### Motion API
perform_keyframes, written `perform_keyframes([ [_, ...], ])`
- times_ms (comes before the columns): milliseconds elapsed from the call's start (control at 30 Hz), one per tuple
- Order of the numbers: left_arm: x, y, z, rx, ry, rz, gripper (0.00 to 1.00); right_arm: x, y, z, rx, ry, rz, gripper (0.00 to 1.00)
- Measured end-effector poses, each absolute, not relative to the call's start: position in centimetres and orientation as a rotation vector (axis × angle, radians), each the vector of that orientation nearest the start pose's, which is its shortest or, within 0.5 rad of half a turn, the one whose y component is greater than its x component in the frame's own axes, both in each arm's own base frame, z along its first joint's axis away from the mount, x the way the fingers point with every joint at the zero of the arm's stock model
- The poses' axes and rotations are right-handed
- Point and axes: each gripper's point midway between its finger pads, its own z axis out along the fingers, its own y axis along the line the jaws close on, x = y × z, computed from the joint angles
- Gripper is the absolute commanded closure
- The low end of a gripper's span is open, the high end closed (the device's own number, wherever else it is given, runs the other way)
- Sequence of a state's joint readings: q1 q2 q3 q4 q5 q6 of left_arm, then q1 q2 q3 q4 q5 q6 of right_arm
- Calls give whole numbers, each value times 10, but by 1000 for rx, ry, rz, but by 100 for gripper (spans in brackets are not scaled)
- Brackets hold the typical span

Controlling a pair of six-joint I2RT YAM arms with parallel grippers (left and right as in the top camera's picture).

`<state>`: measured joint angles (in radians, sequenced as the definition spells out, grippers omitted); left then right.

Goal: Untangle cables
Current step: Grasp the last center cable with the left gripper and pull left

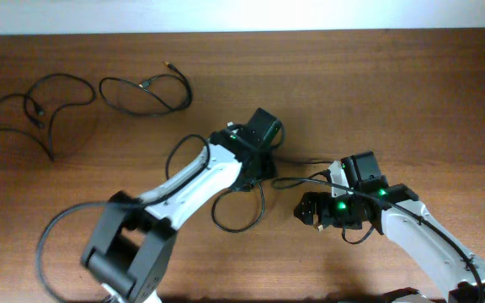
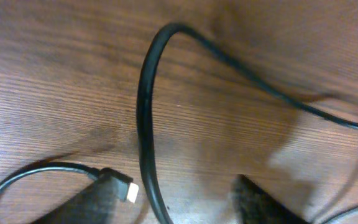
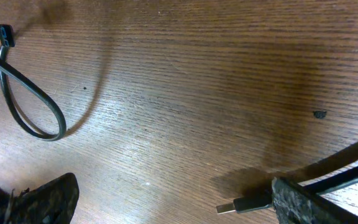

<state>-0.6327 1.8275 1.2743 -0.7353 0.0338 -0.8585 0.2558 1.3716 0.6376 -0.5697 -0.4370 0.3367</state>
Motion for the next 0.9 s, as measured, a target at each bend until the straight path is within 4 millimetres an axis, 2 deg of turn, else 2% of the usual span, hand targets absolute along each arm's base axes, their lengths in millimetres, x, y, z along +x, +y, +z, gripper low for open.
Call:
perform_keyframes([
  [33,312,-238,37,-340,2966,-285,100,224,134,31,31,2927,736,2],
  [100,307,-237,19,-364,3007,-242,100,224,134,31,31,2927,736,1],
  [167,307,-235,16,-355,3014,-232,100,224,134,31,30,2927,736,1],
  [233,314,-228,20,-306,3009,-230,100,224,134,31,30,2927,736,2],
  [300,322,-217,35,-293,2990,-242,100,224,134,31,30,2928,736,2],
  [400,344,-180,124,-316,2794,-355,100,225,134,31,27,2920,737,2],
  [467,335,-168,182,-233,2668,-410,100,240,138,36,4,2851,748,1],
  [500,327,-164,205,-182,2617,-428,100,241,138,37,3,2847,749,1],
  [567,311,-151,226,-140,2576,-397,100,241,138,37,3,2845,749,1],
  [633,292,-116,246,-171,2523,-238,100,241,138,37,3,2845,748,2],
  [700,270,-59,273,-352,2393,-12,100,242,138,37,2,2843,746,2],
  [800,258,14,306,-647,2165,181,100,242,138,37,2,2842,746,2],
  [867,255,44,315,-780,2076,247,100,242,138,37,3,2843,746,2],
  [900,254,68,315,-893,2028,291,100,242,138,37,3,2844,746,1],
])
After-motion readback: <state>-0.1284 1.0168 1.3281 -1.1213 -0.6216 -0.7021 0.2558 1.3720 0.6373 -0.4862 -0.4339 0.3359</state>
